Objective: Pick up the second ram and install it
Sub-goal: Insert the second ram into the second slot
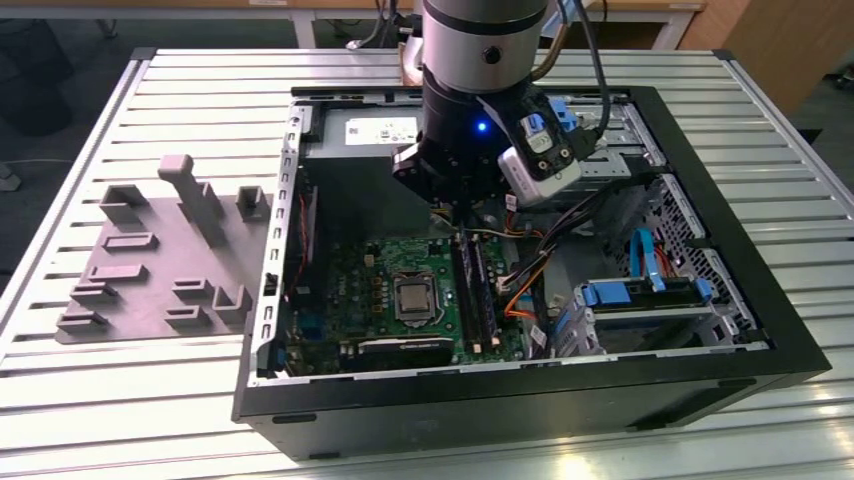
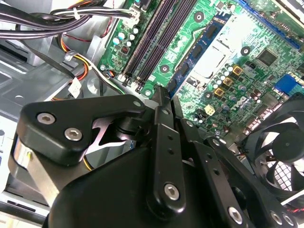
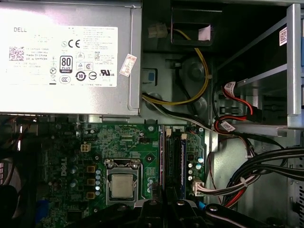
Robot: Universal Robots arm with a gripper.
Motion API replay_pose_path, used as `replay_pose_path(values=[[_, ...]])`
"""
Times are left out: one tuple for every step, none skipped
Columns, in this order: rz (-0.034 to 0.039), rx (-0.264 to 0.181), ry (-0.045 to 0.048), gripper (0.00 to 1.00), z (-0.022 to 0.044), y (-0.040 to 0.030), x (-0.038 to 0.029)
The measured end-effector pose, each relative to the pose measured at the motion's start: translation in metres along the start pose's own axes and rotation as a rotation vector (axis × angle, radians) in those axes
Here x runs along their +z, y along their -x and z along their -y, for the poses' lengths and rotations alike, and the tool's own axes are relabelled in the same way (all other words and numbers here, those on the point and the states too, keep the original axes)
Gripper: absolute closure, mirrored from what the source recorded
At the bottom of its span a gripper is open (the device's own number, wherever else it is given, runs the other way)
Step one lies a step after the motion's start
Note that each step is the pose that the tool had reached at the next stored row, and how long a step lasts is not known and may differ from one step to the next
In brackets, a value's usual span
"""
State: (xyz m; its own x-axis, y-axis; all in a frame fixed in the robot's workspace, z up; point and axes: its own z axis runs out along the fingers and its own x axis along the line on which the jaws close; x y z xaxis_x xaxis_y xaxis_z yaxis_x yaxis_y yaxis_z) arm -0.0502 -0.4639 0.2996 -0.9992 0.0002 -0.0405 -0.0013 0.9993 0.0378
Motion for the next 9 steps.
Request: replay_pose_path(values=[[0.0001, 0.0, 0.0001, 0.86, 0.0, 0.0, 0.0001], [0.0001, 0.0, 0.0002, 0.86, 0.0001, 0.0, 0.0001], [0.0, 0.0, -0.0005, 0.86, 0.0002, 0.0, 0.0], [0.0, 0.0, -0.001, 0.86, 0.0002, 0.0, 0.0], [0.0, 0.0, -0.0011, 0.86, 0.0002, 0.0, 0.0], [0.0, 0.0, -0.0011, 0.86, 0.0002, 0.0, 0.0], [0.0, 0.0, -0.0012, 0.86, 0.0002, 0.0, 0.0], [0.0, 0.0, -0.0012, 0.86, 0.0002, 0.0, 0.0], [0.0, 0.0, -0.0012, 0.86, 0.0002, 0.0, 0.0]])
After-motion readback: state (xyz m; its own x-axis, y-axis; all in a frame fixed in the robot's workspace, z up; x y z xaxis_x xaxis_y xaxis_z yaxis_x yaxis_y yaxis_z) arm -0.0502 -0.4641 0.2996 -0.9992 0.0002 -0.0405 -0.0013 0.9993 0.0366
